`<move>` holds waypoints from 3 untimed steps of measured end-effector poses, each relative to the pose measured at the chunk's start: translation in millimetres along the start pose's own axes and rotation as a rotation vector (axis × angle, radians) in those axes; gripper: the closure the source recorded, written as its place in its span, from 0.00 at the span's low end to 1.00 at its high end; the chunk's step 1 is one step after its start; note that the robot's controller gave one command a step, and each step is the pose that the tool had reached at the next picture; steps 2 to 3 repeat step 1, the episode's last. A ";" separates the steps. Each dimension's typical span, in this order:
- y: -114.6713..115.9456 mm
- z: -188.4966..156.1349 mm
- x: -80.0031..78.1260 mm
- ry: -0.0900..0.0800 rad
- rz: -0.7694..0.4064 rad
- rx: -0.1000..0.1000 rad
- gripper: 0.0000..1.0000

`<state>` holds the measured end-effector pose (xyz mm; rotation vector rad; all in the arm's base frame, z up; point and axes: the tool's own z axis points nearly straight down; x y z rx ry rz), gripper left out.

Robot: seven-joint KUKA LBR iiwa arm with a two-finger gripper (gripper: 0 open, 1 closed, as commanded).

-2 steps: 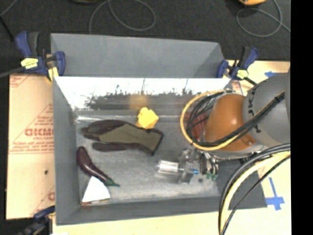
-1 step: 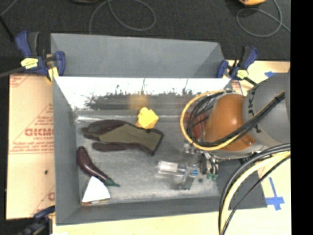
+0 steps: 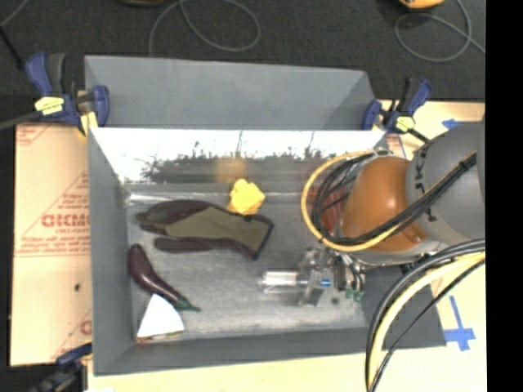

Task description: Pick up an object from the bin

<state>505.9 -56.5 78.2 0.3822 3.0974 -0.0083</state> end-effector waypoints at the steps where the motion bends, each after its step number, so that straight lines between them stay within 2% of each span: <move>1: 0.0 0.0 0.0 0.000 0.000 0.000 1.00; 3: 0.0 0.0 0.0 0.000 0.000 0.000 1.00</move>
Offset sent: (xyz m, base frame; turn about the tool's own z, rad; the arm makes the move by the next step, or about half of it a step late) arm 0.0099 0.0080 0.1678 -0.0098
